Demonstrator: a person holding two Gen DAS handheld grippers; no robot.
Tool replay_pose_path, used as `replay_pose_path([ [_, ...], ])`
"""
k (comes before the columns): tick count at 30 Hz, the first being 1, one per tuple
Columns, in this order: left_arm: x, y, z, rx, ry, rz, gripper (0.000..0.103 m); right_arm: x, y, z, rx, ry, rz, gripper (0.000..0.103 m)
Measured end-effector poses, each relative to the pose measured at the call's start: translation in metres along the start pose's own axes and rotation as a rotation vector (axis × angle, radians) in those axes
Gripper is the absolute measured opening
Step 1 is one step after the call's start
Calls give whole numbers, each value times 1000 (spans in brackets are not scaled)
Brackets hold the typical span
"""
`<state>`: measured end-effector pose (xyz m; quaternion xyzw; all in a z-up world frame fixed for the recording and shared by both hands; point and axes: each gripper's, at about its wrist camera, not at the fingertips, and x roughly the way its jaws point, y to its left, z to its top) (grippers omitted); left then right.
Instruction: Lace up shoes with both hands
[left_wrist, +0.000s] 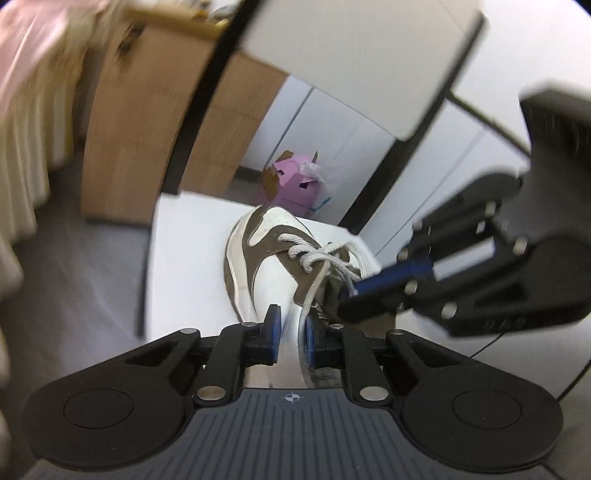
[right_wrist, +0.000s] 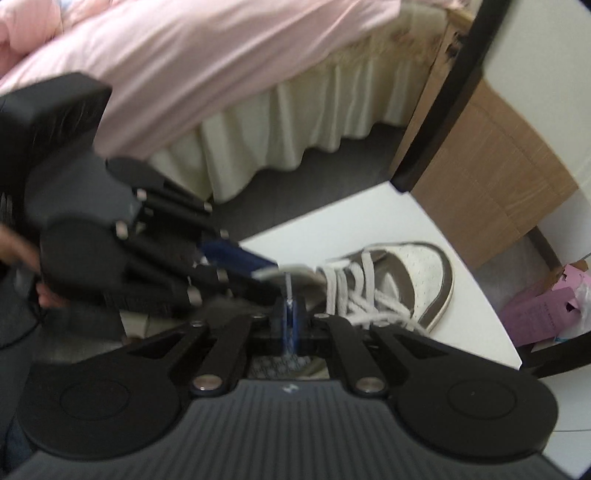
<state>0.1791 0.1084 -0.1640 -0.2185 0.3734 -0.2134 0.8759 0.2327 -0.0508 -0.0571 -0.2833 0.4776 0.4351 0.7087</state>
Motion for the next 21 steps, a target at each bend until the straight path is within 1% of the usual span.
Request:
replay_pose_path([
  [3,0,16,0,-120,12,-68,16,11,-10,3,-1,59,32,3],
  [6,0,26,0,-210,20,-114,16,19,-19,7,23,79,76,3],
  [11,2,25,2,-197,21,-113,16,22,-27,13,44,101,105,3],
  [19,2,21,3,-153,16,-89,16,25,-27,18,36,130,106,3],
  [21,2,17,3,-120,16,-74,16,26,-26,19,27,141,99,3],
])
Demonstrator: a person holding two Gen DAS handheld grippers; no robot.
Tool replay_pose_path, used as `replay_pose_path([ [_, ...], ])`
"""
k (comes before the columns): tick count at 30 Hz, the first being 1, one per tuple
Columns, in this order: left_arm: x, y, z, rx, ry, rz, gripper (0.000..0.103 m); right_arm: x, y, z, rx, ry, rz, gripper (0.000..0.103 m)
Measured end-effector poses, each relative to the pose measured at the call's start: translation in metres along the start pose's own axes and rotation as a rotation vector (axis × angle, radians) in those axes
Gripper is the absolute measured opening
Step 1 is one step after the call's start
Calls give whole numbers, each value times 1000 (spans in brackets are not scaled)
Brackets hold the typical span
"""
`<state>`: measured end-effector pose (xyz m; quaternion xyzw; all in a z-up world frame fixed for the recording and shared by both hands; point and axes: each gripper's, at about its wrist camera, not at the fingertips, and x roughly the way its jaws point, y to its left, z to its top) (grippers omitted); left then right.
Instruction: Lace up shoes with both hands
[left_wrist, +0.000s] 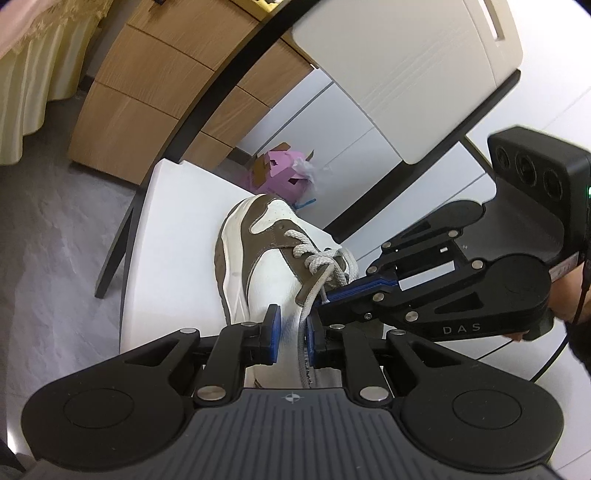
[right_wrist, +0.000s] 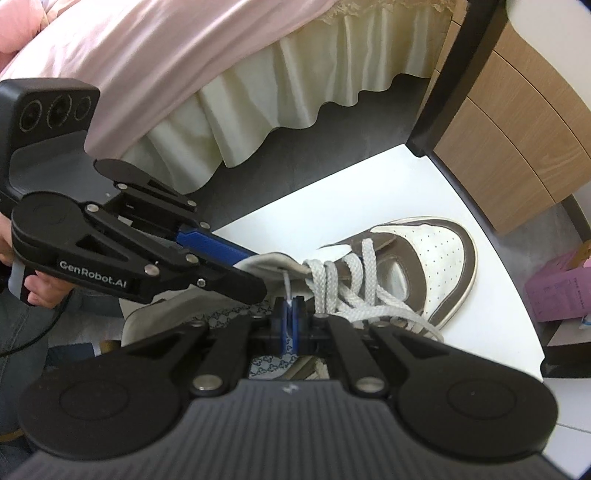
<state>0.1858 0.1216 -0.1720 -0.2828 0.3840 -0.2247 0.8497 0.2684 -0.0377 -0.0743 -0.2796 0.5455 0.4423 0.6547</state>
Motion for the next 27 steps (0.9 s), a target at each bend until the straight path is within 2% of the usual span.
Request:
replay_pose_path([
  [4,0,-19,-2,141,-6,65,16,0,1,3,-4,21,-11,3],
  [8,3,-46,-12,374,-14,164,16,-2,3,8,-9,30,-20,3],
  [10,4,-52,-16,443,-13,190,16,-5,6,10,-17,24,-24,3],
  [18,3,-55,-20,528,-10,217,16,-9,10,9,2,-41,-36,2],
  [23,5,-56,-20,534,-12,218,16,-15,11,-1,16,-84,-50,5],
  [24,6,-57,-21,538,-12,221,16,-17,12,-2,1,-82,-63,11],
  [25,6,-58,-21,545,-12,226,16,-20,14,-4,-14,-80,-75,24],
  [27,7,-61,-22,557,-15,238,16,-27,18,-6,-32,-68,-96,31],
])
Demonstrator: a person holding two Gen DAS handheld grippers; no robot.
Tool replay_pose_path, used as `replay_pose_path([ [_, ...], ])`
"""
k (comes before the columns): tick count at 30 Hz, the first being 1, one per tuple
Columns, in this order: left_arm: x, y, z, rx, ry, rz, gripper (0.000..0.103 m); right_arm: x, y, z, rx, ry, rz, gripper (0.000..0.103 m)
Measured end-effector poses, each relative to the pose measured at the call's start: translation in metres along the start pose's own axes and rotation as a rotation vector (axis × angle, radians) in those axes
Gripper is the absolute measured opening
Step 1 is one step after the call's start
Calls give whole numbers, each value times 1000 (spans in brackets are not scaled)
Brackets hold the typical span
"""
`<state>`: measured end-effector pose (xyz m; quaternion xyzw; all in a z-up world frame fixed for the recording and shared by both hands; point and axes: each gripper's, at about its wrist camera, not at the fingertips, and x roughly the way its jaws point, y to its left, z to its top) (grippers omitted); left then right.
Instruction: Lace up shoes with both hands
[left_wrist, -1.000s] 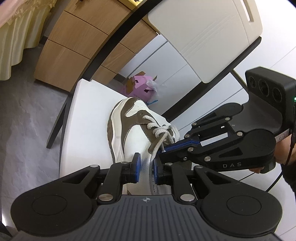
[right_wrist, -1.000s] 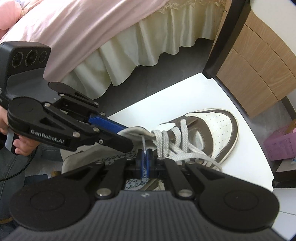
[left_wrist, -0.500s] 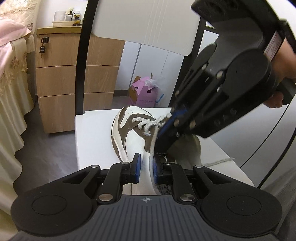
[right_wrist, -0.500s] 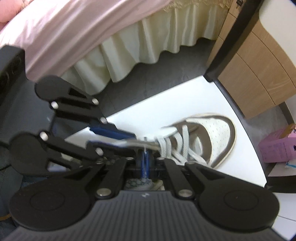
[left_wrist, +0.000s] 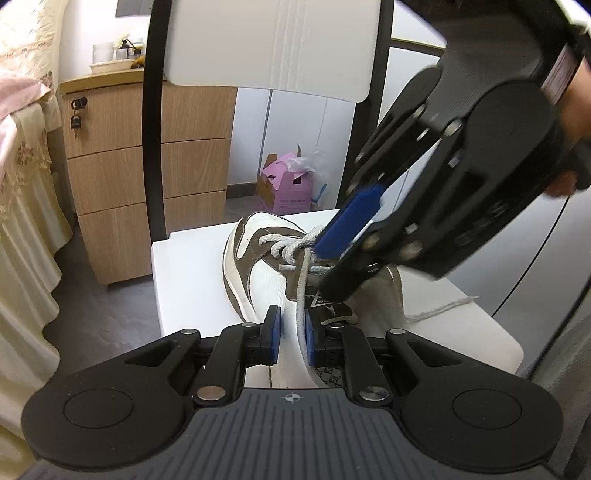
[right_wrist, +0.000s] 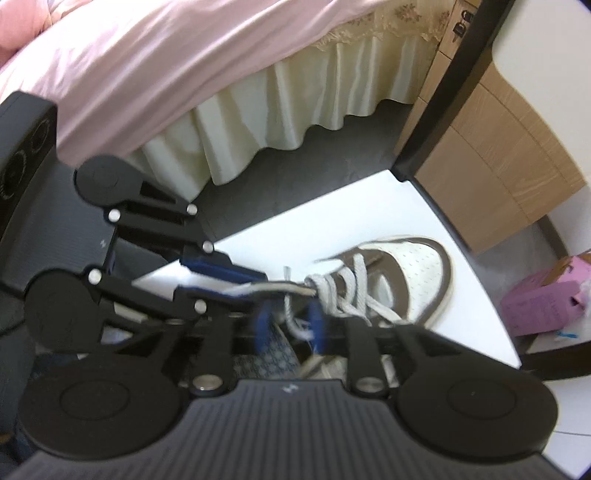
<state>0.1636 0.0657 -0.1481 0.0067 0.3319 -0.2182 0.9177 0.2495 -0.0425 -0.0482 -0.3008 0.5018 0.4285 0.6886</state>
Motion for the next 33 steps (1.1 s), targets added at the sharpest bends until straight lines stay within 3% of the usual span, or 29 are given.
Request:
replay_pose_path([
  [6,0,-13,-3,70,-20,66,16,-26,1,16,-4,-20,-16,31],
  [12,-1,-16,-3,94,-22,84,16,3,-4,36,26,24,11,30],
  [14,-1,-16,-3,93,-21,81,16,14,-2,37,16,50,15,26],
  [15,-1,-15,-3,93,-20,79,16,18,0,38,1,62,12,18],
  [16,-1,-15,-2,93,-20,77,16,21,2,39,-9,72,10,3],
  [19,0,-14,-2,90,-18,68,16,22,3,42,-5,65,16,2],
  [26,0,-13,-3,73,-23,71,16,-1,7,58,50,-64,42,3],
  [30,1,-13,-3,62,-23,71,16,-7,4,59,42,-63,30,5],
  [33,0,-13,-4,58,-25,69,16,-13,-4,54,83,-75,34,25],
])
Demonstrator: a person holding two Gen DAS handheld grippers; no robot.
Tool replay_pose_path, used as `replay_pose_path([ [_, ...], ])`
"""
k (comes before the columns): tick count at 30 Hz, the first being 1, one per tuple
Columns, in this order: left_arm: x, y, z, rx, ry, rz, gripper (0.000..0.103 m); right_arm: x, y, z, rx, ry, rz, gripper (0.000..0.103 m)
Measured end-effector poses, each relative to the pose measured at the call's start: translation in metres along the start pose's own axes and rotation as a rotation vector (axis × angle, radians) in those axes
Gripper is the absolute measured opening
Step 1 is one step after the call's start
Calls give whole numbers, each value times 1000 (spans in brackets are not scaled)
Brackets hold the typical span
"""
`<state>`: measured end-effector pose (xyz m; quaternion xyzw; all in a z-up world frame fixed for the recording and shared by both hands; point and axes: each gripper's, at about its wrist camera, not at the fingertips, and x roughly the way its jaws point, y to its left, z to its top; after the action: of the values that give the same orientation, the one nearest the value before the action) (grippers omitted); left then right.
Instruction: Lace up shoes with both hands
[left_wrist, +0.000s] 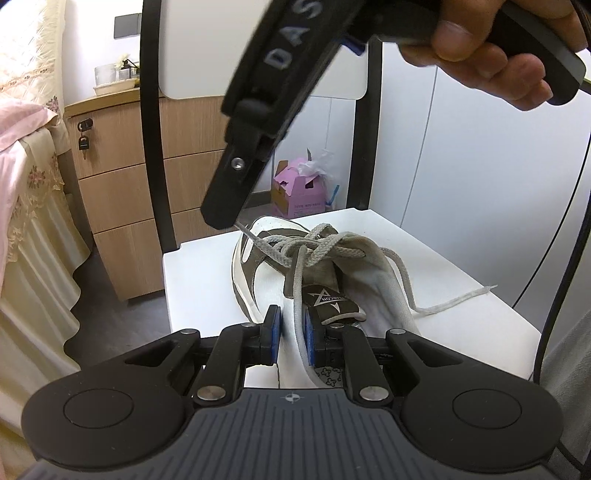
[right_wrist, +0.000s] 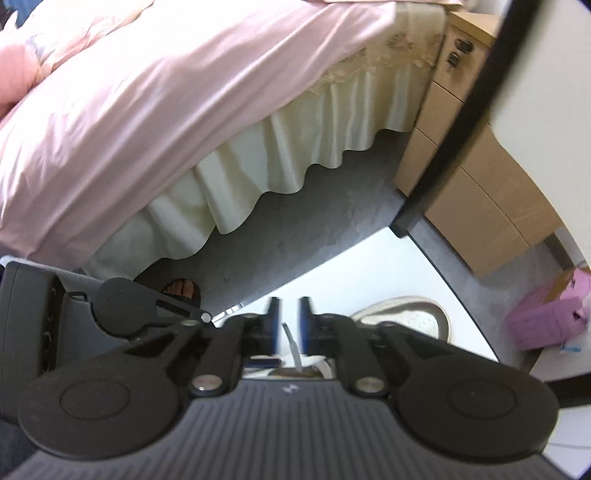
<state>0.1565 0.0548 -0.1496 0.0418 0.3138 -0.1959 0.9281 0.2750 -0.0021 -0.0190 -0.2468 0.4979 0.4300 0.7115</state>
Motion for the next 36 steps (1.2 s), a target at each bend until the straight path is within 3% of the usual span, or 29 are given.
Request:
replay_pose_path([
  [7,0,0,-1,5,-4,2,16,25,-6,-19,20,72,1,26],
  [9,0,0,-1,7,-3,2,16,33,-7,-23,32,72,-11,20],
  [10,0,0,-1,7,-3,3,16,35,-7,-24,32,68,-19,6],
  [11,0,-1,-2,9,-3,4,16,37,-7,-25,34,62,-20,3],
  [18,-1,0,-3,11,-5,-1,16,25,-6,-17,105,-42,13,2],
  [23,-1,1,-3,6,-7,-5,16,7,0,11,156,-158,62,2],
  [30,3,-4,-2,18,-2,-4,16,-30,27,77,115,-332,122,2],
  [36,8,-11,1,23,1,-12,16,-51,61,128,88,-431,238,2],
])
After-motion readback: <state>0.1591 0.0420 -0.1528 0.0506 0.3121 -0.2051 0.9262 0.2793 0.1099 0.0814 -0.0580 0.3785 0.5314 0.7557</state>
